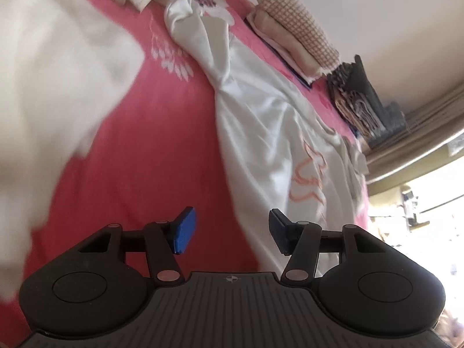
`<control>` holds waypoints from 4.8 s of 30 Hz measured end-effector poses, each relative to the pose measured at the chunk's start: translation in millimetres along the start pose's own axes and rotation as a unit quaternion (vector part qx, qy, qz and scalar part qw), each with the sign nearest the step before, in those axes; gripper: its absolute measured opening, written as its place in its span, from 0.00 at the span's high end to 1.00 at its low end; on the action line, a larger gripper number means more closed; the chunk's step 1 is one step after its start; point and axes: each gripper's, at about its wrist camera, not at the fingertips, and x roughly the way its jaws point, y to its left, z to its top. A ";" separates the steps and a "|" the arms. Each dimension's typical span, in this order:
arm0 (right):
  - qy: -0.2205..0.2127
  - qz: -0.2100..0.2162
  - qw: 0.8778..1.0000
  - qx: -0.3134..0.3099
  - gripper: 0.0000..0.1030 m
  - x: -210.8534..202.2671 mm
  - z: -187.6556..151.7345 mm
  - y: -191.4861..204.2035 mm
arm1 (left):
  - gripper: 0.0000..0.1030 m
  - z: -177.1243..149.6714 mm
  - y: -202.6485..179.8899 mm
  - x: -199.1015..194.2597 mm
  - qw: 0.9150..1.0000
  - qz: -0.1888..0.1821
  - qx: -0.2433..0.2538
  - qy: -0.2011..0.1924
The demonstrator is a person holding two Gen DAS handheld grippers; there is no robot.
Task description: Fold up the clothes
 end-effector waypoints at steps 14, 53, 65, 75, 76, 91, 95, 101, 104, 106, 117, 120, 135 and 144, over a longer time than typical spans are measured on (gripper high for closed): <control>0.037 -0.151 0.987 -0.034 0.65 5.0 -13.5 4.4 | 0.47 -40.1 12.6 50.2 0.997 0.031 -0.010 0.077; -0.044 -0.353 0.919 -0.167 0.63 -21.4 -8.7 11.1 | 0.98 -48.2 -0.9 32.7 0.982 0.107 0.127 0.085; -0.071 -0.383 0.880 -0.273 0.63 -8.0 15.2 44.1 | 0.80 -46.0 16.8 43.1 0.989 0.074 0.050 0.120; -0.025 -0.316 0.848 -0.425 0.63 133.8 108.5 97.3 | 0.80 -45.8 18.6 45.7 0.989 0.062 0.055 0.118; -0.023 -0.325 0.839 -0.435 0.63 151.5 116.4 95.8 | 0.80 -46.4 17.9 45.9 0.989 0.063 0.060 0.118; -0.041 -0.347 0.880 -0.323 0.94 227.6 210.3 37.2 | 0.80 -46.5 18.7 51.7 0.988 0.043 0.069 0.132; -0.066 -0.273 0.929 -0.243 0.94 199.3 226.7 20.6 | 0.82 -45.3 18.7 52.3 0.989 0.042 0.062 0.130; -0.069 -0.231 0.942 -0.233 0.94 196.0 231.6 19.5 | 0.98 -46.1 18.2 35.9 0.994 0.047 0.054 0.077; -0.076 -0.211 0.945 -0.237 0.94 196.2 237.8 28.8 | 0.99 -42.0 28.4 19.3 0.998 0.041 0.028 0.048; -0.075 -0.202 0.946 -0.243 0.94 200.8 242.2 35.9 | 0.99 -42.2 34.7 11.6 0.998 0.044 0.008 0.038; -0.050 -0.195 0.947 -0.249 0.94 264.9 238.8 32.1 | 0.99 -24.4 56.0 4.7 0.994 0.092 -0.028 0.049; -0.050 -0.206 0.946 -0.243 0.94 275.4 238.4 25.2 | 0.97 -25.9 50.3 11.8 0.992 0.110 -0.006 0.056; -0.048 -0.237 0.952 -0.188 0.63 33.0 185.0 76.7 | 0.64 -23.0 43.1 -13.5 0.982 0.173 0.047 0.052; 0.035 -0.294 0.912 -0.284 0.63 -23.3 13.2 83.5 | 0.64 -19.6 -11.1 -36.8 0.976 0.177 0.129 -0.006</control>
